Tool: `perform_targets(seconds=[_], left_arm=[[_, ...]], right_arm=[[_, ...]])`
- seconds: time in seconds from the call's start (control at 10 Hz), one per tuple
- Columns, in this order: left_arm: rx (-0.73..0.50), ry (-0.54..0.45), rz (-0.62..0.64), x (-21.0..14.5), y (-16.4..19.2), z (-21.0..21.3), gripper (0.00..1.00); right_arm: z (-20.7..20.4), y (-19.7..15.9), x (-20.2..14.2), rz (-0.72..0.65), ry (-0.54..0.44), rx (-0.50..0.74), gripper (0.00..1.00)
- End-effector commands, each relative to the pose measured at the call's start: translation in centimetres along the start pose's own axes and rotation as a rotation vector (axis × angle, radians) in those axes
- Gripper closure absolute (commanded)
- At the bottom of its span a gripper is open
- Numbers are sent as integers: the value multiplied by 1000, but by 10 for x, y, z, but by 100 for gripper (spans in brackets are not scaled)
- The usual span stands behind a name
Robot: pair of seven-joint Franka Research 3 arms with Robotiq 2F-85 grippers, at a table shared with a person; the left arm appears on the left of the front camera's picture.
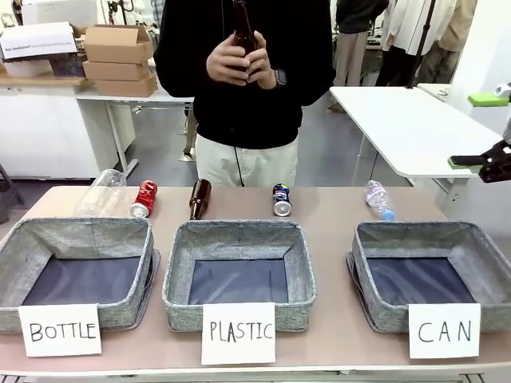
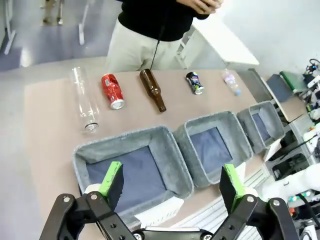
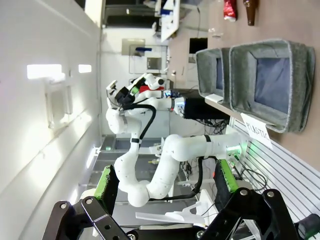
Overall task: Sort the can waste into the basket.
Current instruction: Pick up the can waste from the table and place it in the right Fabric basket.
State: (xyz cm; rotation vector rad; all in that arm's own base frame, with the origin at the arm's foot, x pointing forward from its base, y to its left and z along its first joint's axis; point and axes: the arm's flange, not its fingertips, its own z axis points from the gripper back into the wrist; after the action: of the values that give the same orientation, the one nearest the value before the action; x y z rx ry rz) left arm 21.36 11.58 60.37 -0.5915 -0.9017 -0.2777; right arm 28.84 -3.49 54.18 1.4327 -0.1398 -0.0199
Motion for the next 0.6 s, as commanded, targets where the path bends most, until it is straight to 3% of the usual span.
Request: perform_targets(seconds=[0.0,0.5], left_arm=[[-4,-5,55,2,14,-13,0],[-4,-5,55,2,14,-13,0]], right_arm=[[0,1,2,25,2,17,0],[0,1,2,25,2,17,0]])
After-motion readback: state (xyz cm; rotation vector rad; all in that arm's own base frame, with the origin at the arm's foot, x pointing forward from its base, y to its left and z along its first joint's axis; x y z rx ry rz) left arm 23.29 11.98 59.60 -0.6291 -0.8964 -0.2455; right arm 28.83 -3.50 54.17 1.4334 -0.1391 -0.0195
